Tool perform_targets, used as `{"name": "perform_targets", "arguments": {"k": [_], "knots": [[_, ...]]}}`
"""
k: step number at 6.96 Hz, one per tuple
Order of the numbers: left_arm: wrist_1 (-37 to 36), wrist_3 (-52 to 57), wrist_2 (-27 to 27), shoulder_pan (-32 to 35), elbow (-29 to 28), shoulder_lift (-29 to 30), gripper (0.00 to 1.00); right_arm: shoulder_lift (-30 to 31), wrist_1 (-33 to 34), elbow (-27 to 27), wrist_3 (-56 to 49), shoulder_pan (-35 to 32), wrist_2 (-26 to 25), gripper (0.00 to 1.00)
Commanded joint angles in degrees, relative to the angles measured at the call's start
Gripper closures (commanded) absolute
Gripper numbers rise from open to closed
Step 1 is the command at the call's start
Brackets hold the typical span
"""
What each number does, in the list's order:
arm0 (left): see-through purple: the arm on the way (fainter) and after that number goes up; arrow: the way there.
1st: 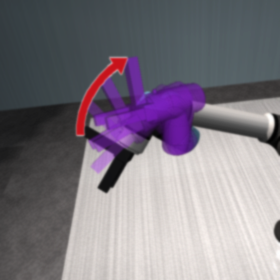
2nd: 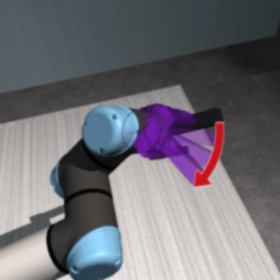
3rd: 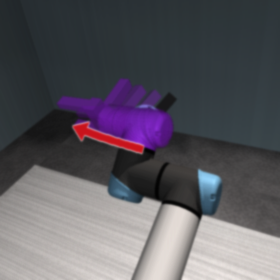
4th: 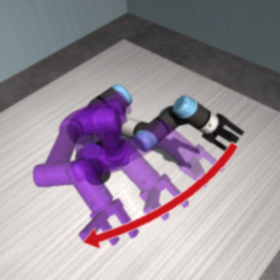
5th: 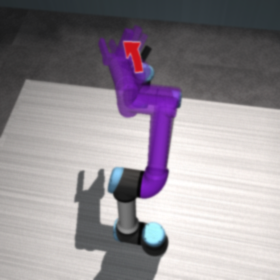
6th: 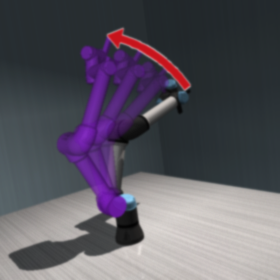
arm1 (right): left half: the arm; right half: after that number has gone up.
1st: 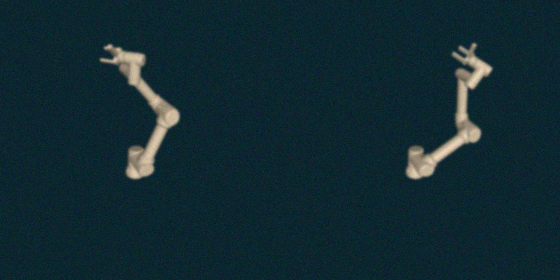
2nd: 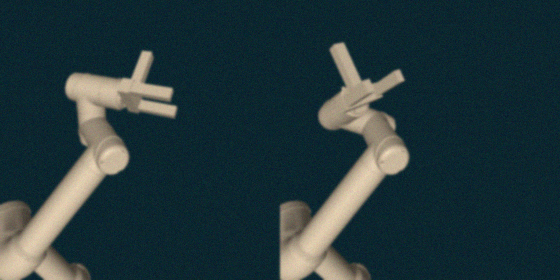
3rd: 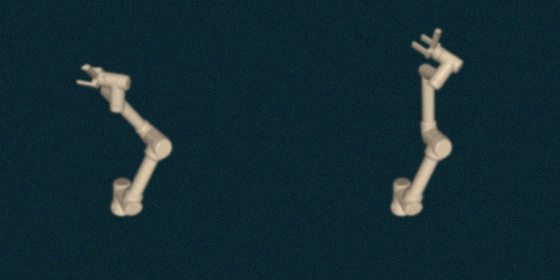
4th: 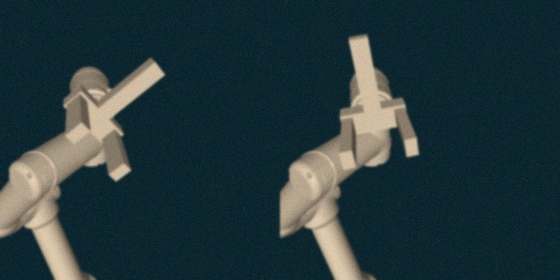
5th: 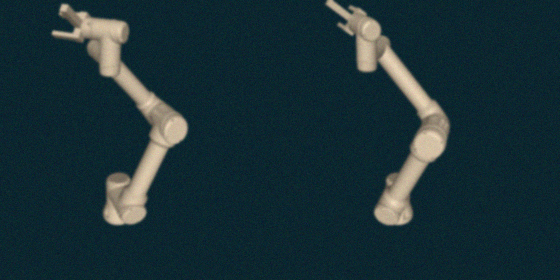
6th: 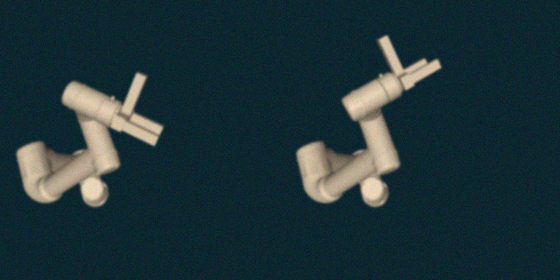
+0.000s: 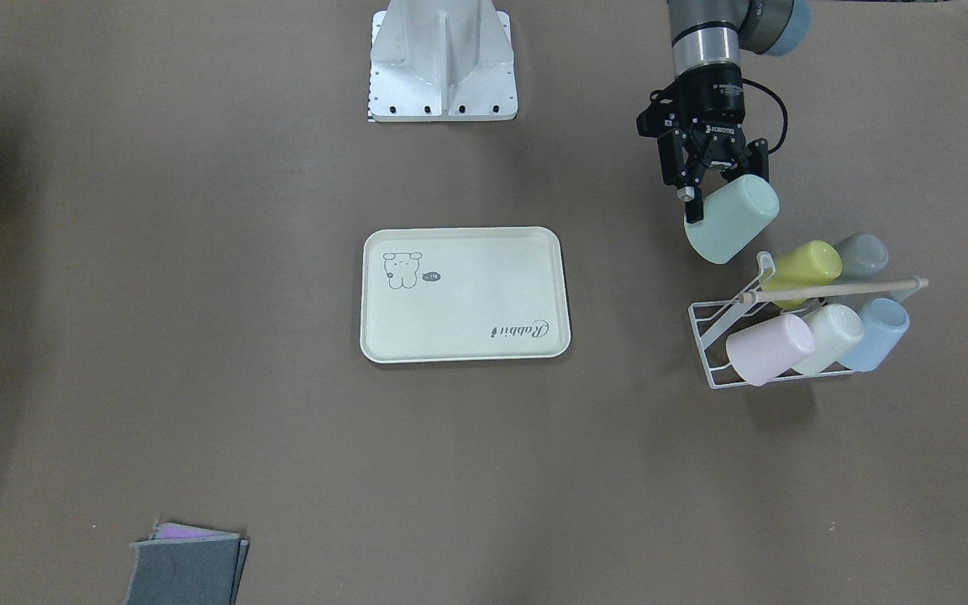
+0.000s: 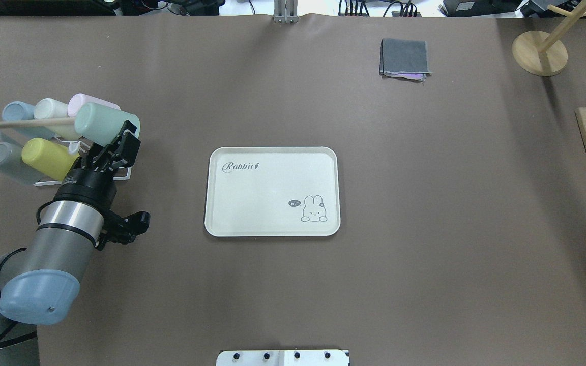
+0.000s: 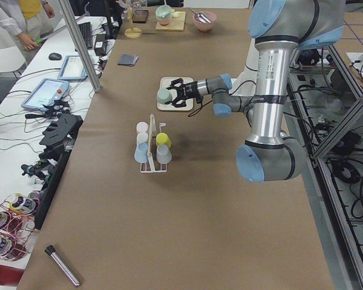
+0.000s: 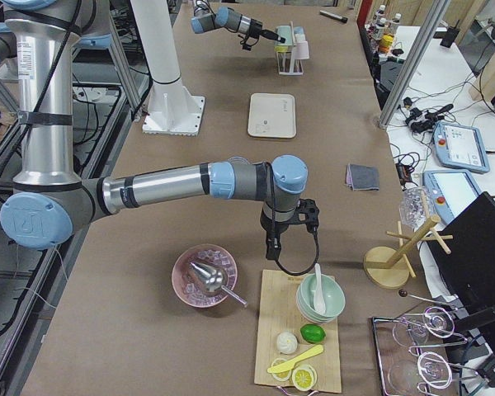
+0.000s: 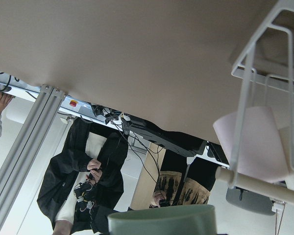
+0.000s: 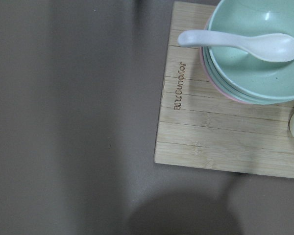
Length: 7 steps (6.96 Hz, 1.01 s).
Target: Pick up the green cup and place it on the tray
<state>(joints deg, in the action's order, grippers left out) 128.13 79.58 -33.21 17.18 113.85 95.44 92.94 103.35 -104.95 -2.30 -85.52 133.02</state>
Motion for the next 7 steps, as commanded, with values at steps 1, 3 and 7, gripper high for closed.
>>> {"name": "perform_targets", "arguments": {"k": [1,3,7], "knots": [[10.1,-13.7,-2.7,0.1,-5.4,3.3,0.27,0.2,0.0,0.0,-0.1,0.0,0.0,0.01],[13.6,-23.7,-6.3,0.1,-4.8,5.0,0.30,0.5,0.0,0.0,-0.1,0.0,0.0,0.01],[19.4,-49.8,-17.7,0.1,-6.2,9.5,0.34,0.5,-0.1,0.1,-0.1,0.0,0.3,0.01]]}}
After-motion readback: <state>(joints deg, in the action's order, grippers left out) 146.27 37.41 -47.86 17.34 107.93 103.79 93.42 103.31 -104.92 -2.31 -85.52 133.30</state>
